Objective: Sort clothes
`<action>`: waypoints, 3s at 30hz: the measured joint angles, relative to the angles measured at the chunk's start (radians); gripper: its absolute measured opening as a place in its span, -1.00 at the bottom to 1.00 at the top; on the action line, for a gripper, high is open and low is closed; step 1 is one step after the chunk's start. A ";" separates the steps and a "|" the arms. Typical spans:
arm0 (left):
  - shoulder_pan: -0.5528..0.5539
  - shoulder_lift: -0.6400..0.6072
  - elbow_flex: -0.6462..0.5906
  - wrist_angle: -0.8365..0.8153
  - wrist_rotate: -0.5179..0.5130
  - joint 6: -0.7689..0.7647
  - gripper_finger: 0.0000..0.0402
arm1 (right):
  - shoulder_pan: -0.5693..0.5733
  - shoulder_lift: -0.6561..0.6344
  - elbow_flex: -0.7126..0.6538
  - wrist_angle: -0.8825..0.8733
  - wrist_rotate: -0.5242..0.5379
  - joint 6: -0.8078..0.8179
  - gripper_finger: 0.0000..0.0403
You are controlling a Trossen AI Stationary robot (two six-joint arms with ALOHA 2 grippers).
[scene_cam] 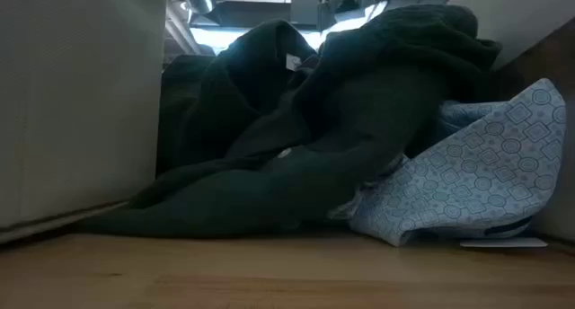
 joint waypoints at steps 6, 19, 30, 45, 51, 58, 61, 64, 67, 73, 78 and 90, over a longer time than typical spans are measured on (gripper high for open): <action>0.000 0.000 0.000 0.000 0.000 0.000 -0.97 | 0.000 0.000 0.000 0.000 0.000 0.000 -0.89; 0.000 0.000 0.000 0.000 0.000 0.000 -0.97 | 0.000 0.000 0.000 0.000 0.000 0.000 -0.89; 0.000 0.000 0.000 0.000 0.000 0.000 -0.97 | 0.000 0.000 0.000 0.000 0.000 0.000 -0.89; 0.000 0.000 0.000 0.000 0.000 0.000 -0.97 | 0.000 0.000 0.000 0.001 0.000 0.000 -0.89; 0.000 0.000 0.000 0.000 0.000 0.000 -0.97 | 0.000 0.000 0.006 0.024 0.033 0.020 -0.89; 0.000 0.000 0.000 0.000 0.000 0.000 -0.97 | 0.000 0.000 0.008 0.080 0.090 0.078 -0.89; 0.000 0.000 0.000 0.002 -0.001 -0.007 -0.97 | 0.000 0.000 0.008 0.133 0.186 0.054 -0.89; 0.000 0.000 0.000 0.009 -0.004 -0.070 -0.97 | 0.000 0.000 0.015 0.192 0.255 0.027 -0.89; 0.000 0.000 0.000 0.046 -0.004 -0.076 -0.97 | 0.000 0.027 0.062 0.189 0.291 0.003 -0.89; 0.000 0.000 0.000 0.052 -0.003 -0.078 -0.97 | 0.000 0.206 0.220 0.170 0.378 -0.057 -0.89; 0.000 0.000 0.000 0.062 -0.021 0.012 -0.97 | 0.000 0.416 0.412 0.024 0.561 -0.097 -0.89; 0.000 0.000 0.000 0.111 -0.086 0.085 -0.97 | -0.035 0.775 0.840 -0.293 0.814 -0.131 -0.89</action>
